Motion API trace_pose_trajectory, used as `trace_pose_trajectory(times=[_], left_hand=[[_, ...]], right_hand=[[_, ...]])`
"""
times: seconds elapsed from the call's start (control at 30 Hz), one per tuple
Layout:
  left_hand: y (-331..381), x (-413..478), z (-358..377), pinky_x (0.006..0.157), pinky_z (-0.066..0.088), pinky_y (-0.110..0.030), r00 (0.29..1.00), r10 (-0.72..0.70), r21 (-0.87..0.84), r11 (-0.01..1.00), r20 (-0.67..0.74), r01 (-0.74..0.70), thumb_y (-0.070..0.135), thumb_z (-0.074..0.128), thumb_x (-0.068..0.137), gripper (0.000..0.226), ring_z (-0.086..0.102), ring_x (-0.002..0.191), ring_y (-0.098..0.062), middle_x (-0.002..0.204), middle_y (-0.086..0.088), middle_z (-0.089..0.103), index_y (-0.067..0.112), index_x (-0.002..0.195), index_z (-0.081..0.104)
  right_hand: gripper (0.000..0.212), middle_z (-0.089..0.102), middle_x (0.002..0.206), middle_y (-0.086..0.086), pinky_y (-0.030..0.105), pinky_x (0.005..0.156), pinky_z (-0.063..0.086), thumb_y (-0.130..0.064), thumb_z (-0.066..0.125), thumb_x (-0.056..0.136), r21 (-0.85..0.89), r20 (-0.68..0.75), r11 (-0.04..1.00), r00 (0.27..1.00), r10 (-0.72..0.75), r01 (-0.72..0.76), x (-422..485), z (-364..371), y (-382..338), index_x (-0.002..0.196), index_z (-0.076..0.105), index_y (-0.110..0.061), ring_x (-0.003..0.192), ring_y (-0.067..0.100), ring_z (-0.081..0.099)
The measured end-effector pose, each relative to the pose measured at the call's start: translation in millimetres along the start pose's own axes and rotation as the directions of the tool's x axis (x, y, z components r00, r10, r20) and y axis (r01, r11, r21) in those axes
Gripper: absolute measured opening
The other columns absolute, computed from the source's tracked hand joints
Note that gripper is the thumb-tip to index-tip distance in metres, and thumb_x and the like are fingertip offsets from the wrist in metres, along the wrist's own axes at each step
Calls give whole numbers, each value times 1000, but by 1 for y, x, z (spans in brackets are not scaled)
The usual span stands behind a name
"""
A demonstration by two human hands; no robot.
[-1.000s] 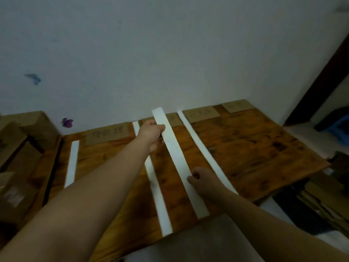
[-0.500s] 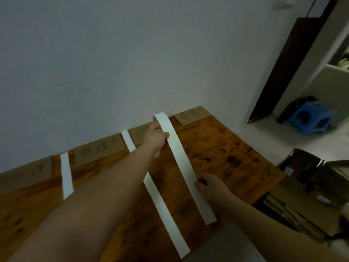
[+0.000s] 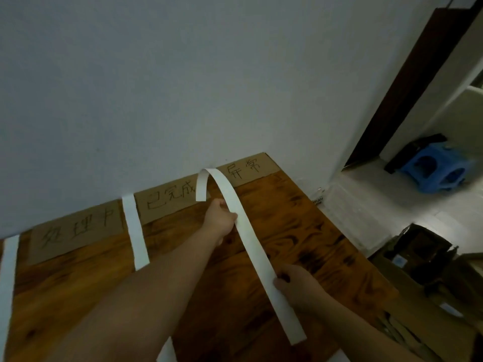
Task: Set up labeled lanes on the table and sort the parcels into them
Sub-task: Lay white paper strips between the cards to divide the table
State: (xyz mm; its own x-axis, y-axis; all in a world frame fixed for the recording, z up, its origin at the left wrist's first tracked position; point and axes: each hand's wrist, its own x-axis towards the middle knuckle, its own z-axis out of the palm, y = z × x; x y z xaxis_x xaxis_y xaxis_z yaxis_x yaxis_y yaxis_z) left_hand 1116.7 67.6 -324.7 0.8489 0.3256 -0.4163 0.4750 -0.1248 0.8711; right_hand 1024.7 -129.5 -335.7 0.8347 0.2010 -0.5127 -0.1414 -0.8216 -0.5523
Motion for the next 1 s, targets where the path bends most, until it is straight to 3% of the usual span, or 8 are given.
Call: trace_pose_trajectory(times=[0.07,0.17,0.3,0.53,0.67,0.73,0.83,1.0], left_hand=[[-12,-1,16,77,50,-31,999,-29,23,999,-15,29,4,57,90,36,53,97,-19,116,-5,55,15,124,46],[-15,-8,37,85,48,-32,998,-41,-1,999,-40,41,3,56,91,40,52,101,-20,114,-4,56,14,127,45],[15,-17,53,83,50,-32,995,2,-33,999,-101,-6,2,58,90,40,56,102,-21,110,-4,58,16,124,45],[75,-33,50,74,53,-29,982,111,-117,985,-152,-129,-8,54,88,38,57,89,-17,95,-2,56,10,120,45],[90,-33,42,61,56,-32,982,20,-307,949,-188,-77,-11,52,86,37,61,97,-28,110,-12,57,9,117,47],[89,-29,41,66,57,-35,978,-27,-363,930,-207,-51,-11,52,86,40,61,98,-29,116,-14,57,11,119,47],[74,-16,43,84,55,-41,963,-53,-295,955,-264,-29,-9,52,88,54,55,112,-32,133,-13,49,14,135,39],[29,3,50,89,54,-44,967,7,39,999,-253,3,-8,48,88,54,54,111,-33,134,-15,47,19,134,42]], right_hand=[[6,51,85,-11,13,62,40,-25,49,98,-26,35,999,999,-20,21,7,-7,20,102,54,-26,71,2,48],[6,51,83,-11,12,62,40,-25,49,98,-55,101,995,992,-75,81,11,-20,48,99,55,-27,72,2,49],[7,56,96,-9,14,66,39,-26,48,99,-27,110,991,986,-128,132,17,-45,64,101,55,-27,84,3,53],[6,55,89,-10,15,62,38,-23,49,98,53,66,968,967,-248,245,19,-84,49,98,54,-26,80,4,54],[11,57,85,-5,15,62,41,-22,49,98,69,100,966,961,-257,251,14,-91,49,90,55,-26,76,6,54],[15,53,78,-5,16,60,39,-21,49,98,52,127,968,960,-249,245,10,-89,55,84,55,-24,69,5,50],[18,49,73,-7,15,58,37,-21,48,98,33,164,977,963,-212,209,6,-84,69,82,54,-23,64,4,45],[20,50,78,-8,15,60,40,-23,49,97,-26,252,987,957,-145,156,5,-67,87,78,52,-27,69,4,47]])
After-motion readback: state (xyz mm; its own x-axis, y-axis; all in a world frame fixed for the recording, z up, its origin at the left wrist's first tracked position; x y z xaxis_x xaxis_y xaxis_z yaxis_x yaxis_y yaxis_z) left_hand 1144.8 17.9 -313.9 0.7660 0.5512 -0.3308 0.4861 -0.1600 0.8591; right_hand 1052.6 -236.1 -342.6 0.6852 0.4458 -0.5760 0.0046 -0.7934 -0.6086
